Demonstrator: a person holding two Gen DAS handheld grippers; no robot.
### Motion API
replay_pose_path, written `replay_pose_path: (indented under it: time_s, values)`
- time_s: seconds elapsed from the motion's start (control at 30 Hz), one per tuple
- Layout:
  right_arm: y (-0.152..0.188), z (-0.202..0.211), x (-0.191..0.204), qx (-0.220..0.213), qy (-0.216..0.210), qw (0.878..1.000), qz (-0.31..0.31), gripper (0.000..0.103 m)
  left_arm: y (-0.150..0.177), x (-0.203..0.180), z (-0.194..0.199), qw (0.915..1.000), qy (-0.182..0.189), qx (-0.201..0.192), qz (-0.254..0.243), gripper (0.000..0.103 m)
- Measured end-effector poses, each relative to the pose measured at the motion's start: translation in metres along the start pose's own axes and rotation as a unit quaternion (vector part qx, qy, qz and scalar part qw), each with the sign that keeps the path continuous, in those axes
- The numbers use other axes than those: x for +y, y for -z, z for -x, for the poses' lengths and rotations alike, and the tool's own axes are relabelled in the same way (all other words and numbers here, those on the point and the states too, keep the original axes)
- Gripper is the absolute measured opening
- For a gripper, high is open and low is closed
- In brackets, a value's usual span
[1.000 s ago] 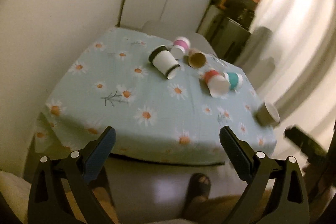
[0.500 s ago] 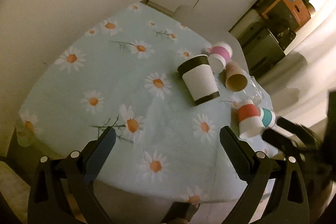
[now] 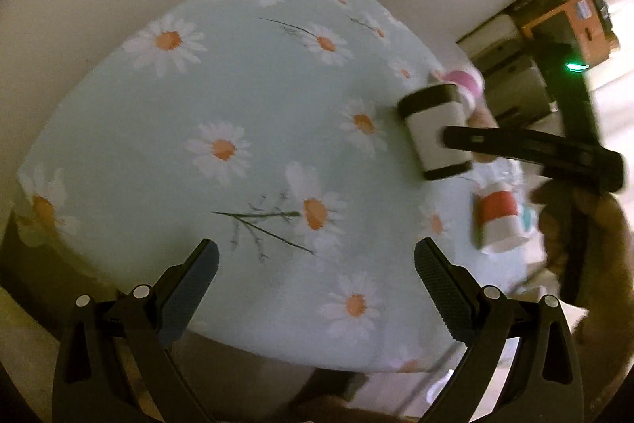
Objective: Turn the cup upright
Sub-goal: 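Reach the right gripper to the tipped black-and-white paper cup and grasp its body, then lift the black-and-white cup with the right gripper and rotate it upright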
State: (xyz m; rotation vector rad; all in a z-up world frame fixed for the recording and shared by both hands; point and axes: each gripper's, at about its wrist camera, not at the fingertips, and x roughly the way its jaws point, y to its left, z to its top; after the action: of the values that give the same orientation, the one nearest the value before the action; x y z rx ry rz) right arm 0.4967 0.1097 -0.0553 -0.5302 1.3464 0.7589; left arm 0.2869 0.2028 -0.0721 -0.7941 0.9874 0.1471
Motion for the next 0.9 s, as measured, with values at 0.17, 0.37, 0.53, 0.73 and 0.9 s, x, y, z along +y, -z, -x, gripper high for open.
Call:
replay_pose_path:
  time_s: [0.17, 0.37, 0.53, 0.73, 0.9]
  values:
    - [0.001, -0.017, -0.003, 0.027, 0.005, 1.0, -0.009, 0.067, 0.004, -0.006, 0.006, 0.9998, 0.016, 0.006, -0.013, 0.096]
    - [0.023, 0.003, -0.007, 0.005, -0.019, 0.999, -0.045, 0.059, 0.008, -0.003, 0.019, 0.9997, 0.021, -0.006, -0.009, 0.096]
    - [0.083, 0.027, -0.011, -0.028, -0.094, 0.987, -0.128, 0.059, 0.005, 0.002, 0.026, 0.9996, 0.023, -0.015, 0.0, 0.096]
    - [0.154, 0.027, -0.004, -0.068, -0.128, 0.962, -0.232, 0.06, 0.011, -0.008, 0.03, 0.9993, 0.029, -0.015, -0.021, 0.096]
    - [0.188, 0.021, -0.003, -0.07, -0.139, 0.949, -0.274, 0.06, 0.02, -0.008, 0.028, 0.9995, 0.015, -0.012, -0.024, 0.096]
